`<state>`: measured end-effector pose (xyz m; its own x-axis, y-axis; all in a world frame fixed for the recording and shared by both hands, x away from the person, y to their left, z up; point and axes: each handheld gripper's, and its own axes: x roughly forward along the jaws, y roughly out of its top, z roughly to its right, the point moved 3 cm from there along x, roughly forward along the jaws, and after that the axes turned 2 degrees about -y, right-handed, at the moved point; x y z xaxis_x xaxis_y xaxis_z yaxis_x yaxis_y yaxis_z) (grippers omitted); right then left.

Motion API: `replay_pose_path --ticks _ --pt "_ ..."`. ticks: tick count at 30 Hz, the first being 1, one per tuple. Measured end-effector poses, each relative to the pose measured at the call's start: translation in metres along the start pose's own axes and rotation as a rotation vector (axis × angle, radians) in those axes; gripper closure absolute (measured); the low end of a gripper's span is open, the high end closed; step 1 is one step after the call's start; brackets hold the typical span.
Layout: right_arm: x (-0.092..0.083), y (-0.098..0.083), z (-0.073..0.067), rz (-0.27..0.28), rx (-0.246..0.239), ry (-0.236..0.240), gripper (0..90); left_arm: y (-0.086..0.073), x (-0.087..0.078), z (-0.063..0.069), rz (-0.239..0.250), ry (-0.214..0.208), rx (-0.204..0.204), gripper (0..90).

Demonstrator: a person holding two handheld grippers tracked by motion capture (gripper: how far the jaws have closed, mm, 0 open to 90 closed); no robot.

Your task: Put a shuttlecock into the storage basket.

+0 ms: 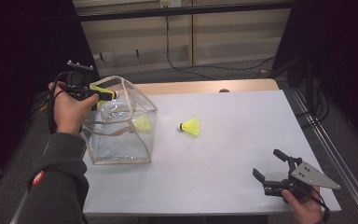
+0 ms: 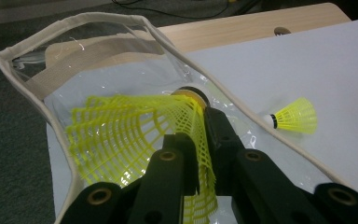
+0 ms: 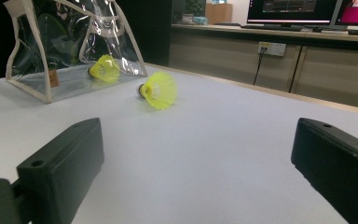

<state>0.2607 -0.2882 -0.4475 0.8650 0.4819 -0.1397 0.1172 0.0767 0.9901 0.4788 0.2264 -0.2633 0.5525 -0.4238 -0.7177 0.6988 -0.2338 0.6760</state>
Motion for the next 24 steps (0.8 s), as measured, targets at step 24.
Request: replay_pose_path --ticks 24 --pt "-0.001 0.000 0.000 -0.003 0.002 0.000 2.2 -0.006 0.013 -0.010 -0.007 0.019 -0.034 84.6"
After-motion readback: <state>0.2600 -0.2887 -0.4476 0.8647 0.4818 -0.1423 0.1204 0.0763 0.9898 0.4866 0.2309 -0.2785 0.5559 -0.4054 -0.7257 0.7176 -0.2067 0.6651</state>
